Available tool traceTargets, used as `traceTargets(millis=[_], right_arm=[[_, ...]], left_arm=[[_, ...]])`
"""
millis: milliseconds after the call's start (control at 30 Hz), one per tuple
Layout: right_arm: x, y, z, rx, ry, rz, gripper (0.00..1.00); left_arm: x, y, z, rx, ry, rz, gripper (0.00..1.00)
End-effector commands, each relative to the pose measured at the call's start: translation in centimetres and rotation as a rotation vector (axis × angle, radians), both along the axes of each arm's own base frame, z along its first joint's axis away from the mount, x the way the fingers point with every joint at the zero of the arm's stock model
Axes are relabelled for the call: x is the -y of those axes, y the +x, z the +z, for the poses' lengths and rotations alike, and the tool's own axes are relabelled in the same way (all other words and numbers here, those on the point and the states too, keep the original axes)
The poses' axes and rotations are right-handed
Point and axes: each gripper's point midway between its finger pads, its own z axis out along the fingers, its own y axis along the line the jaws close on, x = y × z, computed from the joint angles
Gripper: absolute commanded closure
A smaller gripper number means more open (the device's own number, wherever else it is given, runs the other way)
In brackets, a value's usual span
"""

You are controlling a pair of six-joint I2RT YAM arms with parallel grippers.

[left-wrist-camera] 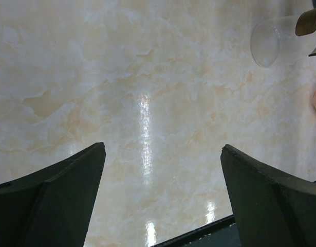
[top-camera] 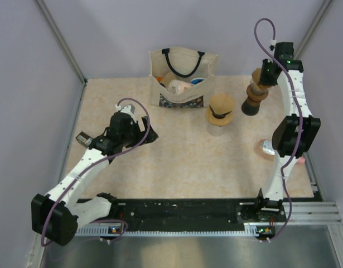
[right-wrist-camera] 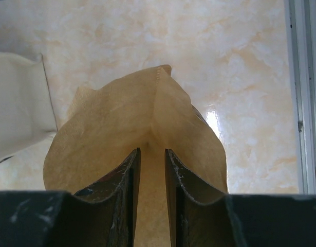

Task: Place the coffee filter in the dripper

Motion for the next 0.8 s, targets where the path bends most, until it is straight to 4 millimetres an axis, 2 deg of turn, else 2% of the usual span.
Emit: traceTargets(millis=[0,133,467,767], right_arm=[[-0.2,0.3,1.5,0.033,-0.024,0.016,0.75],[-0.9,0.6,1.2,0.031,-0.008,0.045,0.76],[-0.9,1.0,-0.2,0.000,-0.029,0.065,0.85],[-0.6,1.5,-1.4,-0.036,-0.060,0.071,0.88]], left_arm=[[-0.1,0.6,0.2,0.024,-0.002,0.007,0.01],[-0.1,0.7,0.2,0.025,-0.004,0.008,0.01],[-0.1,0.7,0.0,0.020,0.003,0.008,0.01],[0.0,0.8,-0.1,0.017,0.004,0.005,0.01]])
